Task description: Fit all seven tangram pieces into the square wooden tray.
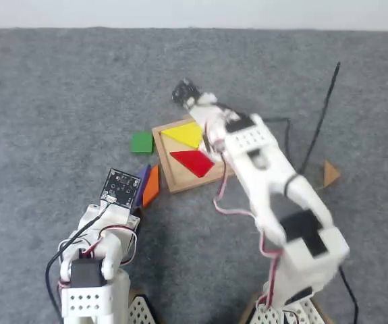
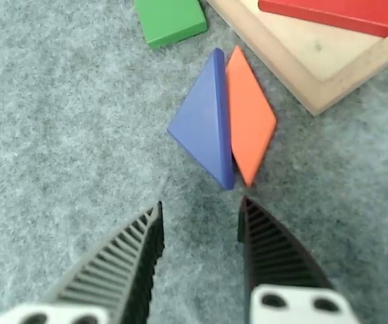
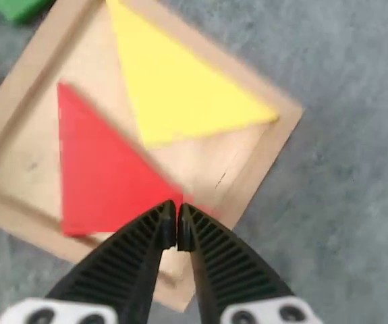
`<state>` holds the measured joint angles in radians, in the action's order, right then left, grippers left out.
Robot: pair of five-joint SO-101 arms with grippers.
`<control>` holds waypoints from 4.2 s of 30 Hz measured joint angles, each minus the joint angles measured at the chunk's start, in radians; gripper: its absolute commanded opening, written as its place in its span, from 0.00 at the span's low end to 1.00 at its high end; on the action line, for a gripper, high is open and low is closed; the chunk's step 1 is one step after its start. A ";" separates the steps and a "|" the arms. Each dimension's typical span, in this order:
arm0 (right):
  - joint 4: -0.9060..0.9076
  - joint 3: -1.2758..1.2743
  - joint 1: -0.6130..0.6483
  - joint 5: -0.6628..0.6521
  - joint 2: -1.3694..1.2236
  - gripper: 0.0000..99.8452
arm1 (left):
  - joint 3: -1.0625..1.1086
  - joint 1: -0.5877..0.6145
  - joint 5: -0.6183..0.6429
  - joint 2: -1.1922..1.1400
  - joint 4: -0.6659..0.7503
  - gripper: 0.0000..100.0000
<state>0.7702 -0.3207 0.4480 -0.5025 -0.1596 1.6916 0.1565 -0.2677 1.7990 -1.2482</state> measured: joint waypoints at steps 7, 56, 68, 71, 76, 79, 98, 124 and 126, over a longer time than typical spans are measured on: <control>0.023 -0.054 -0.048 0.002 -0.012 0.01 | 0.000 0.000 0.000 0.000 0.000 0.17; 0.247 -0.578 0.089 -0.158 0.542 0.24 | 0.000 0.000 0.000 0.000 0.000 0.17; 0.109 -0.549 0.086 -0.209 0.333 0.24 | 0.000 0.000 0.000 0.000 0.000 0.17; 0.110 -0.542 0.068 -0.241 0.322 0.24 | 0.000 0.000 0.000 0.000 0.000 0.17; 0.118 -0.531 0.060 -0.304 0.311 0.24 | 0.000 0.000 0.000 0.000 0.000 0.17; 0.121 -0.514 0.051 -0.307 0.293 0.15 | 0.000 0.000 0.000 0.000 0.000 0.17; 0.127 -0.333 0.031 -0.400 0.201 0.01 | 0.000 0.000 0.000 0.000 0.000 0.17; 0.140 0.117 -0.106 -0.451 -0.141 0.01 | 0.000 0.000 0.000 0.000 0.000 0.17; 0.138 0.141 -0.138 -0.451 -0.157 0.01 | 0.000 0.000 0.000 0.000 0.000 0.17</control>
<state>0.9083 -0.1795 0.3099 -0.9536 -0.3161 1.6916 0.1565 -0.2677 1.7990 -1.2482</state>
